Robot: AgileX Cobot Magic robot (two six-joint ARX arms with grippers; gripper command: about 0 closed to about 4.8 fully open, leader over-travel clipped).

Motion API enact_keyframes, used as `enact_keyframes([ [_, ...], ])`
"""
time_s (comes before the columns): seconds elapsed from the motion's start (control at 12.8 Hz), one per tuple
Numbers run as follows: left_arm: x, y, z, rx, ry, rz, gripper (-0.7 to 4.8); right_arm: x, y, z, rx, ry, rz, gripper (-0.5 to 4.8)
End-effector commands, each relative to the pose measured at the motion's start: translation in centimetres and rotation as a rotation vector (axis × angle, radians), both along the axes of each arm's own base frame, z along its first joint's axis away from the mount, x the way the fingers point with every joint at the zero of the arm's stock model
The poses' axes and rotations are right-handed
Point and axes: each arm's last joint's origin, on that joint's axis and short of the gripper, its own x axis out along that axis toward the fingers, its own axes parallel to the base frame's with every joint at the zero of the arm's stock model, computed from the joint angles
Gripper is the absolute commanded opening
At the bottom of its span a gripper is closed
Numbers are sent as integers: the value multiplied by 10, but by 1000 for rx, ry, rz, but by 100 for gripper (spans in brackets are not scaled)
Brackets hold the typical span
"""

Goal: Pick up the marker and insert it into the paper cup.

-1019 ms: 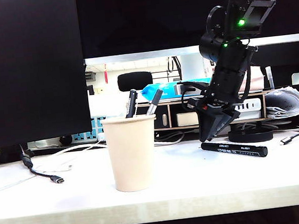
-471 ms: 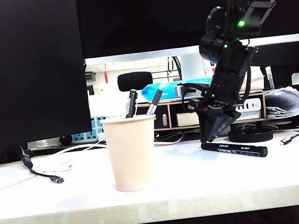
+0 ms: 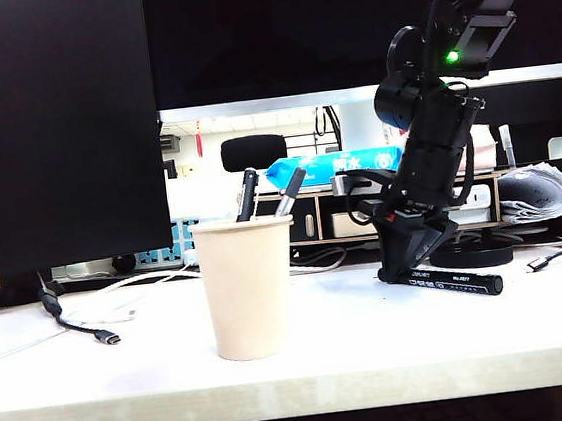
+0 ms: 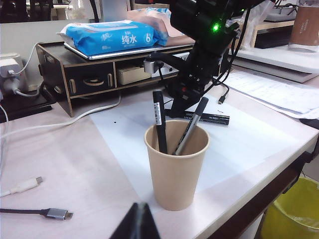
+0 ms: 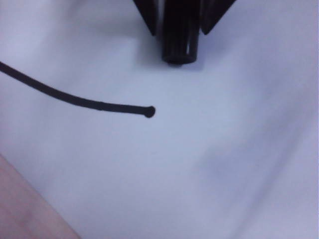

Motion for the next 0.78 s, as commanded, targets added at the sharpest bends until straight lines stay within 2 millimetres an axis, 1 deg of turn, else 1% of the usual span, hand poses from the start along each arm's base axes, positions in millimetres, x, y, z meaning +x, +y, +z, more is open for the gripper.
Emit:
enact_keyframes([
  [0.08, 0, 0, 1, -1, -7, -4, -4, 2, 1, 4, 10, -29, 1, 118],
  [0.47, 0, 0, 1, -1, -7, -4, -4, 4, 2, 4, 18, -47, -3, 118],
  [0.78, 0, 0, 1, -2, -8, -4, -4, 5, 2, -3, 15, -26, -10, 118],
])
